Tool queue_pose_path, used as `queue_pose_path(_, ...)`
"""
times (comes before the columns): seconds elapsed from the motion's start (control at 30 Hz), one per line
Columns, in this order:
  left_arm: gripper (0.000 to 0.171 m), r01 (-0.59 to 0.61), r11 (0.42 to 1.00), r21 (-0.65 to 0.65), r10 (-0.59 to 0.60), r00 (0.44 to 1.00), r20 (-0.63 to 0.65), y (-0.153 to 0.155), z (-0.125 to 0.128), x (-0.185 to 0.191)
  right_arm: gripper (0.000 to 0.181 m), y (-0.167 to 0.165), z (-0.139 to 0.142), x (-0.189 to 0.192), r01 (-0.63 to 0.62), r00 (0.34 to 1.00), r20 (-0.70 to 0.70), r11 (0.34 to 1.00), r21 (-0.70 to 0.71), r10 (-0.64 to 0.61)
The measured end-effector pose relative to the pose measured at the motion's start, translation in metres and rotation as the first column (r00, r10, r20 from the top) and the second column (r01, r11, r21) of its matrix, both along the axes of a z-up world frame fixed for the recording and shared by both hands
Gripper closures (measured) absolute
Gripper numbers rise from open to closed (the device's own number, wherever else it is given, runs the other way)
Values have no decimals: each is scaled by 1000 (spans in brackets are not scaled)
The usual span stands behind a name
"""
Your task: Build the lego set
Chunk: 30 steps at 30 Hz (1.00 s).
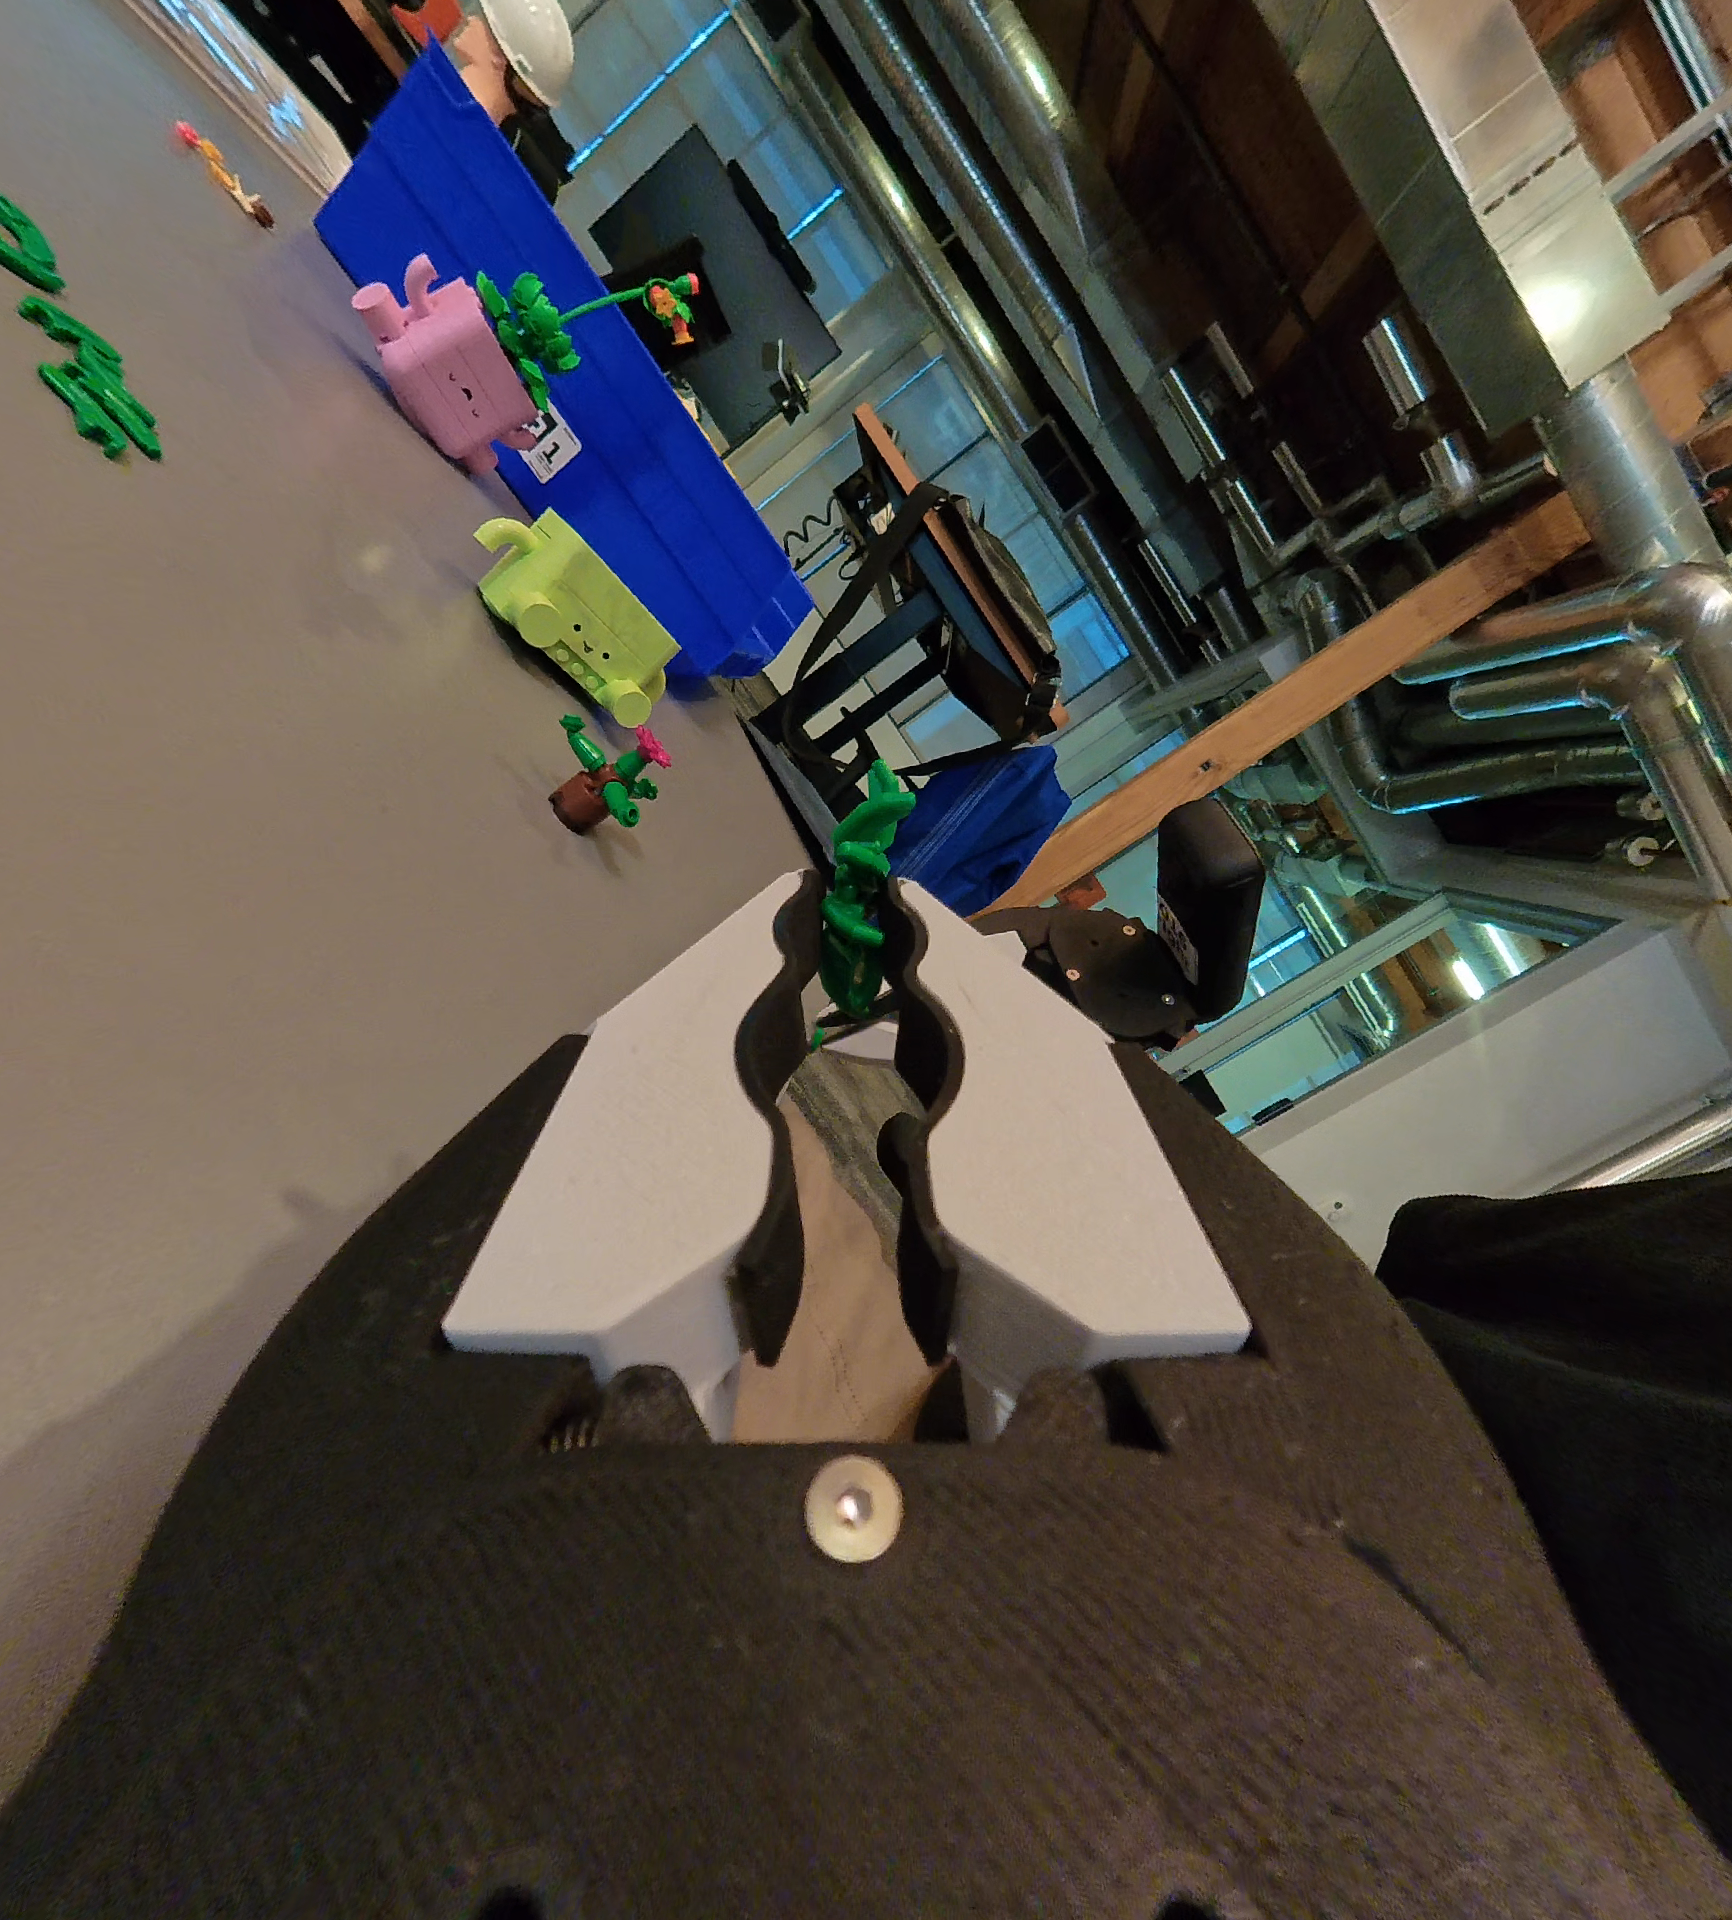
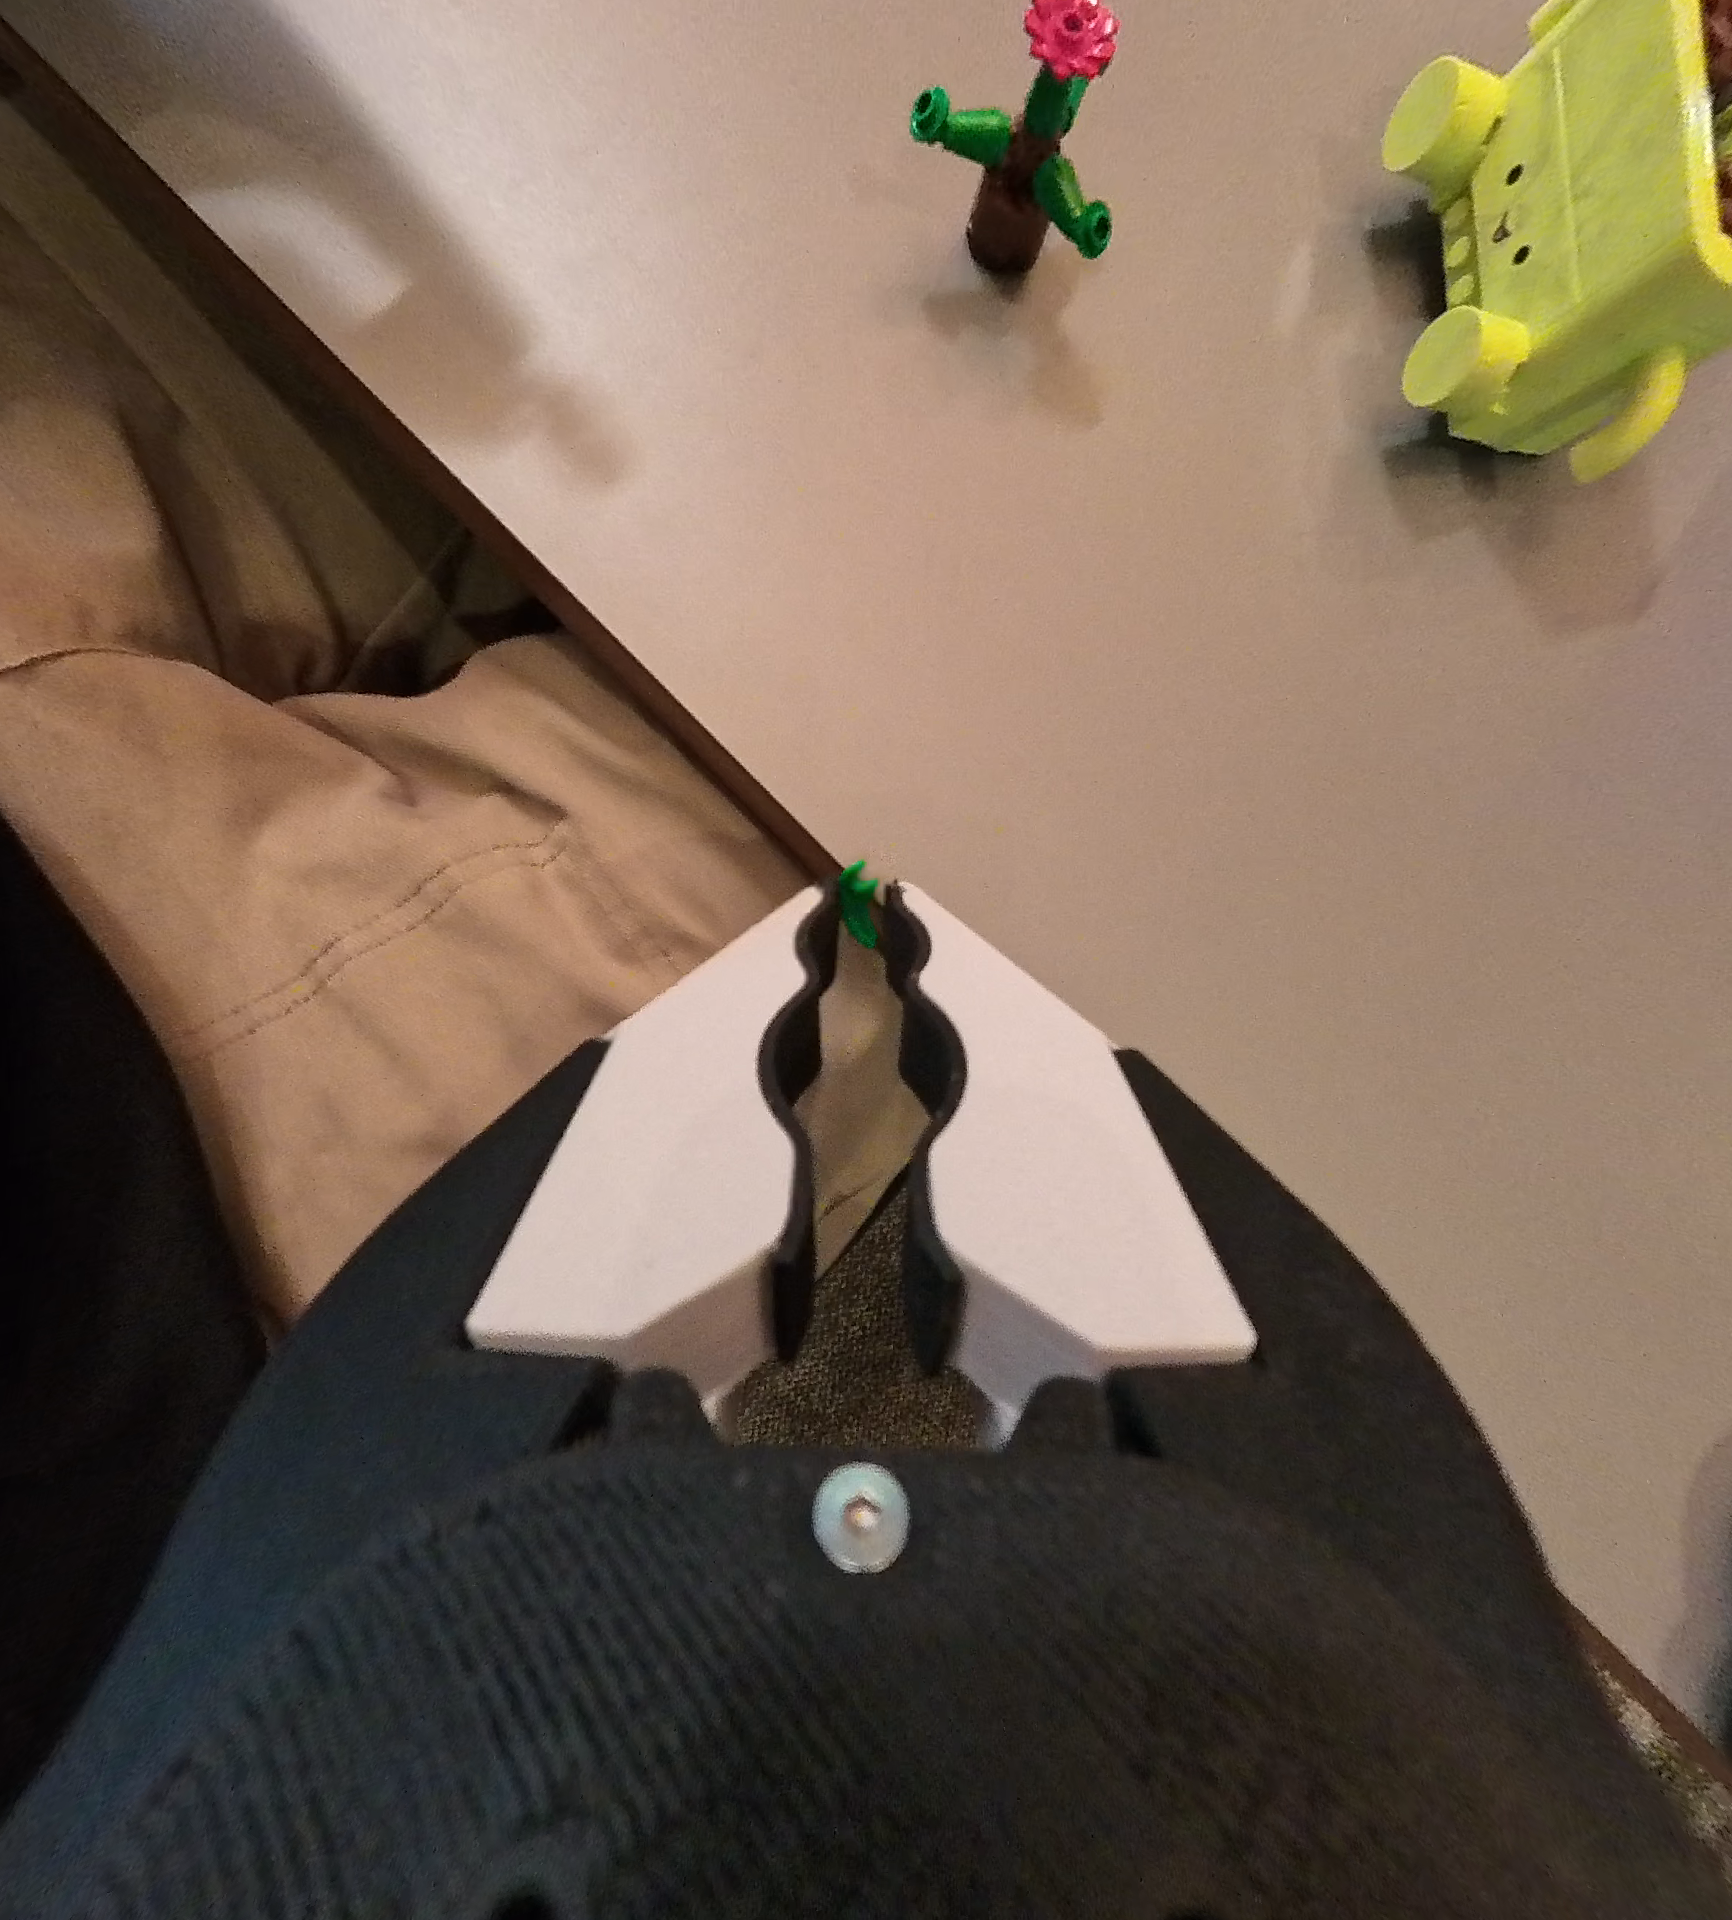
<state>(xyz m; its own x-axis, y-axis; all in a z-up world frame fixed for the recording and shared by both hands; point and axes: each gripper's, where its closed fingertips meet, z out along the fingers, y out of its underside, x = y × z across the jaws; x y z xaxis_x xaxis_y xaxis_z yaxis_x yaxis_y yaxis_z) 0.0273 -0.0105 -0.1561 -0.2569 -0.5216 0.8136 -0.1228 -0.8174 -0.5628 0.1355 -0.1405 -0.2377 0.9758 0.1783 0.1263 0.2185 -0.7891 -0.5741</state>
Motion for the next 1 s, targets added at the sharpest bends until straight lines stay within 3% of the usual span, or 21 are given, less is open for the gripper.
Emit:
queue_pose_path(0.27,163,-1,1000,2,1,1000,-1,0,0,0,175,1,1,-3,-19,1000,-18,1000,16,19)
queue_pose_path(0.4,163,1,1000,3,-1,1000,-1,0,0,0,175,-6,9,-12,-87,995,-51,994,65,91)
queue_pose_path(0.53,163,2,1000,3,-2,1000,-1,-1,0,1,170,-20,-5,-13,-111,987,-111,993,32,114)
queue_pose_path(0.63,163,5,1000,6,-5,1000,-2,-2,-1,1,163,-19,-8,-27,-237,955,-160,968,89,249)
queue_pose_path(0.73,163,5,1000,9,-5,1000,-3,-2,-1,1,161,-19,-12,-28,-396,905,-124,912,110,408)
queue_pose_path(1.0,163,-5,1000,18,6,1000,-5,-1,-1,1,160,-21,-35,-25,-534,832,-225,842,-76,507)
